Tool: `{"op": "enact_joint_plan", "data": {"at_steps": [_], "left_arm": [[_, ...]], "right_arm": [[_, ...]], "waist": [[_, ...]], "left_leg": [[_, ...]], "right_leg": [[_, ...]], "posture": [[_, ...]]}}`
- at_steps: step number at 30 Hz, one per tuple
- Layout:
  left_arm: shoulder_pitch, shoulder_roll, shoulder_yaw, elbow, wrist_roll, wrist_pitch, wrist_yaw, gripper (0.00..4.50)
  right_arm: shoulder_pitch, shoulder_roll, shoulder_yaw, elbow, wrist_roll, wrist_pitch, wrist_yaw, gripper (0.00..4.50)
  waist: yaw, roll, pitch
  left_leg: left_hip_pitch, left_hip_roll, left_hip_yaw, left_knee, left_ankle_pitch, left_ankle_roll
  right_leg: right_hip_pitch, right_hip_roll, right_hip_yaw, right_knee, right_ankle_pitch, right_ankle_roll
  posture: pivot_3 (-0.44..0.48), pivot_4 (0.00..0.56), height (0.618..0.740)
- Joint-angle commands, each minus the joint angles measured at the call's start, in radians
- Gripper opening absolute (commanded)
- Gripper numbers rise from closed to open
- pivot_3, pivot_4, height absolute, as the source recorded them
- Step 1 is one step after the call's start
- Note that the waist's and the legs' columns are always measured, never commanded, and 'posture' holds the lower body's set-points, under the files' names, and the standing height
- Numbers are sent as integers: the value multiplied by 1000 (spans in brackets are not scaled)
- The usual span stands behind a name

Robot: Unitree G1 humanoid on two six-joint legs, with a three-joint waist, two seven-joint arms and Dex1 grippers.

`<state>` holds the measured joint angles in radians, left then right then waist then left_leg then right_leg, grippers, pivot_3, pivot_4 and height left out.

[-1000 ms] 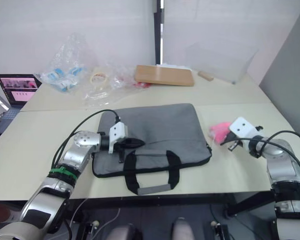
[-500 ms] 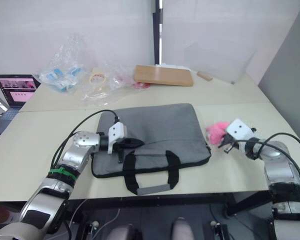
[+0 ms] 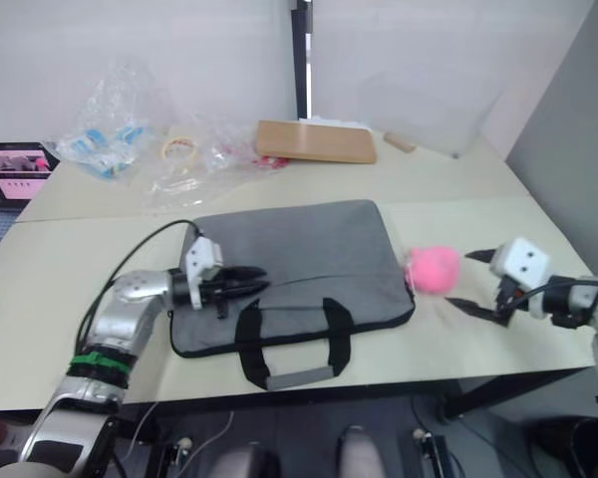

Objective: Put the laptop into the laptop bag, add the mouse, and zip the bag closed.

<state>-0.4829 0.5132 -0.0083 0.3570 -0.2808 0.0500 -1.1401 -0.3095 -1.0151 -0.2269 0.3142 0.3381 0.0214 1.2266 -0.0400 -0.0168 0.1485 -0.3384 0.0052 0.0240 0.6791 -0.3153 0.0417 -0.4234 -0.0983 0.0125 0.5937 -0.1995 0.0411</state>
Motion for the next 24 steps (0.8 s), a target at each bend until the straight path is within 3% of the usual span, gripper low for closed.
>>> {"op": "enact_joint_plan", "data": {"at_steps": [1,3,6,9,13,17,24], "left_arm": [[44,55,116,-95,-59,78,82,2758],[66,89,183,-138,-89,112,125,3406],[114,249,396,-95,-73,76,237,4466],[177,351,475,-27,-52,62,271,4466],[241,431,549,24,-71,83,250,4466],[226,507,527,118,-25,55,239,4466],[177,528,473,197,-4,35,219,4466]], "right_arm": [[-84,-27,-83,31,88,98,1,4500],[-127,-37,-89,98,72,83,0,4500],[-210,-66,-57,256,2,18,4,4500],[-278,-68,-40,354,-26,-28,14,4500],[-362,-71,-13,450,-66,-74,26,4500],[-465,-70,19,546,-97,-84,46,4500],[-533,-62,34,684,-140,-144,68,4500]], "waist": [[0,-2,2],[6,-3,8],[12,-8,14],[11,-7,14],[22,2,16],[29,1,16],[29,0,16]], "left_leg": [[0,1,0,0,0,0],[0,1,0,0,0,0],[-3,1,0,0,0,-1],[-17,2,2,-1,3,-9],[-19,-4,6,-4,1,-8],[-34,-7,6,1,5,-14],[-36,-10,10,1,4,-12]], "right_leg": [[0,0,-1,0,0,0],[-1,-1,-1,0,0,0],[-5,-1,-2,0,1,-1],[-23,-1,-2,1,4,-3],[-28,-9,-3,2,7,1],[-36,-11,-6,1,11,6],[-34,-15,-12,-1,12,7]], "posture": [[0,150,740],[0,150,740],[0,150,740],[0,150,740],[0,150,740],[0,150,740],[0,150,740]]}}
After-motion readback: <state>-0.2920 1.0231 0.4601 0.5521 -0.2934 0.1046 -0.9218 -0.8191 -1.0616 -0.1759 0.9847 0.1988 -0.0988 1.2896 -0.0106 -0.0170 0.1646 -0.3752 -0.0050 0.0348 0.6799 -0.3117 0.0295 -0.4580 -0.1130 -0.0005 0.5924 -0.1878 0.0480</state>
